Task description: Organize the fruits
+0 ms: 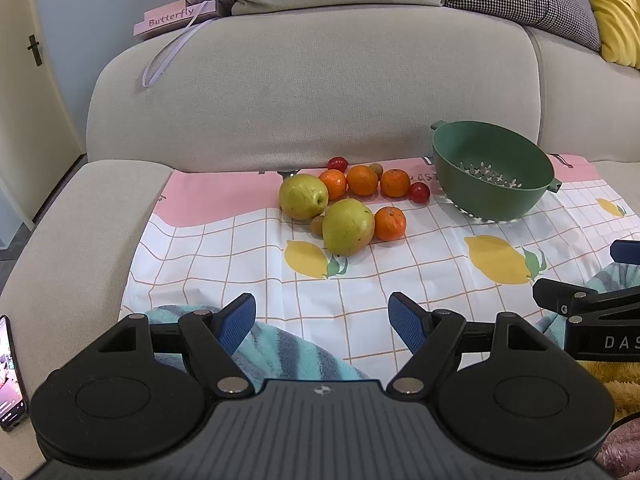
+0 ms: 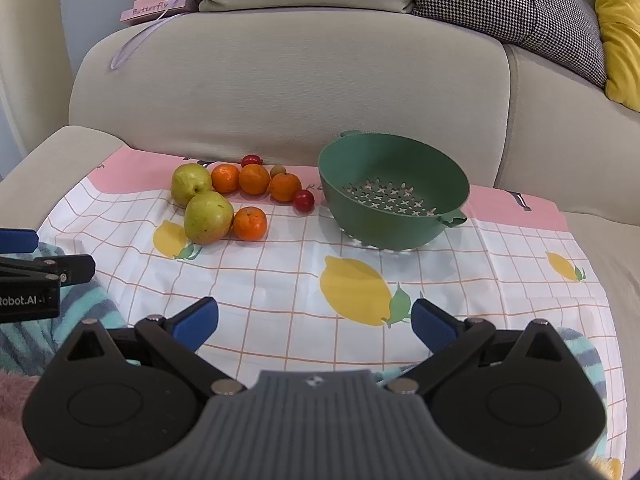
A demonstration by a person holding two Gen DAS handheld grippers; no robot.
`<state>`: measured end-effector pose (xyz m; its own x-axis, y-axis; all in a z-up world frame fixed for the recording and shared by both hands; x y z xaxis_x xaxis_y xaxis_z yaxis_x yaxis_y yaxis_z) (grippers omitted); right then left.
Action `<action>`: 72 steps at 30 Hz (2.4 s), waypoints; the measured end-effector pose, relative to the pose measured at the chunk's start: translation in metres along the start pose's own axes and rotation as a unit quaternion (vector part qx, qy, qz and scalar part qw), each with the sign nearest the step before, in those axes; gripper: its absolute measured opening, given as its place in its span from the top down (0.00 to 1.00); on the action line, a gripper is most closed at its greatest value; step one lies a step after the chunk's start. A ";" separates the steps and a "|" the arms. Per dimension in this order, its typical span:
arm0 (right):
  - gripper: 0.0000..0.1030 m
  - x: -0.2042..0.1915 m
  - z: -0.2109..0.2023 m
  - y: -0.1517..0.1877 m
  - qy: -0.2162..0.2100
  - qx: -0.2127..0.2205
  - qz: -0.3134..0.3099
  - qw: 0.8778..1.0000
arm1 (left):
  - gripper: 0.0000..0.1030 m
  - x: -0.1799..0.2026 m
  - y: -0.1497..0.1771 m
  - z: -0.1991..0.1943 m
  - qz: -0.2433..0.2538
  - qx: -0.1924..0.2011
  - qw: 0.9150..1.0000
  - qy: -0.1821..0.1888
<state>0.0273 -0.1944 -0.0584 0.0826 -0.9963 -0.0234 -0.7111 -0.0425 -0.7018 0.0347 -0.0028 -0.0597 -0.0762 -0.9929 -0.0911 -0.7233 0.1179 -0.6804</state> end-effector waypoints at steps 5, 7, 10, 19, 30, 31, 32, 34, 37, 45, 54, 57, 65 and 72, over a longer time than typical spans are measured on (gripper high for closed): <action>0.04 0.000 0.000 0.000 0.000 0.000 0.000 1.000 | 0.14 0.001 0.000 -0.001 0.001 0.000 1.000 0.002; 0.04 0.000 0.000 0.000 0.000 0.000 0.000 1.000 | 0.14 0.002 0.001 -0.001 0.003 0.002 1.000 0.004; 0.04 0.000 -0.001 0.001 -0.003 0.001 0.001 1.000 | 0.14 0.004 0.000 -0.002 0.005 0.001 1.000 0.006; 0.04 -0.004 -0.005 -0.006 -0.012 0.050 -0.009 0.999 | 0.20 0.004 -0.005 -0.004 0.007 0.007 1.000 0.028; 0.04 -0.019 0.006 -0.023 -0.041 0.111 -0.065 0.991 | 0.23 -0.014 -0.017 0.012 0.020 0.006 0.999 0.038; 0.05 -0.023 0.011 -0.024 -0.050 0.102 -0.068 0.991 | 0.25 -0.017 -0.019 0.015 0.020 0.006 0.999 0.037; 0.08 -0.027 0.015 -0.025 -0.060 0.095 -0.070 0.991 | 0.26 -0.020 -0.021 0.017 0.019 0.005 0.999 0.035; 0.14 -0.035 0.026 -0.029 -0.072 0.080 -0.080 0.991 | 0.27 -0.027 -0.025 0.023 0.014 0.004 0.999 0.033; 0.23 -0.047 0.040 -0.034 -0.087 0.065 -0.088 0.990 | 0.29 -0.036 -0.032 0.033 0.006 -0.003 0.999 0.036; 0.35 -0.074 0.088 -0.052 -0.129 0.022 -0.100 0.986 | 0.30 -0.050 -0.049 0.071 0.013 -0.027 0.998 0.047; 0.35 -0.102 0.149 -0.070 -0.162 -0.020 -0.108 0.981 | 0.30 -0.058 -0.065 0.119 0.009 -0.058 0.996 0.069; 0.35 -0.109 0.168 -0.073 -0.163 -0.026 -0.122 0.979 | 0.30 -0.061 -0.067 0.134 0.000 -0.070 0.995 0.077; 0.35 -0.120 0.210 -0.077 -0.171 -0.046 -0.142 0.974 | 0.30 -0.068 -0.064 0.163 -0.012 -0.095 0.992 0.081; 0.34 -0.133 0.224 -0.072 -0.181 -0.054 -0.163 0.968 | 0.30 -0.075 -0.064 0.178 -0.024 -0.101 0.991 0.082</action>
<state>0.2236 -0.0419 -0.1645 0.5399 -0.8384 -0.0755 -0.6741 -0.3769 -0.6352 0.2085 0.0669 -0.1389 -0.1375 -0.9881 0.0693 -0.8503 0.0819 -0.5198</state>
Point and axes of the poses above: each gripper's, at about its wrist camera, not at the fingertips, and z roughly the way its jaws point, x to its right, y to its underside, the point moved 7 cm from there along z, roughly the way its jaws point, and after that the axes turned 1 degree about x, right-handed, at the moved point
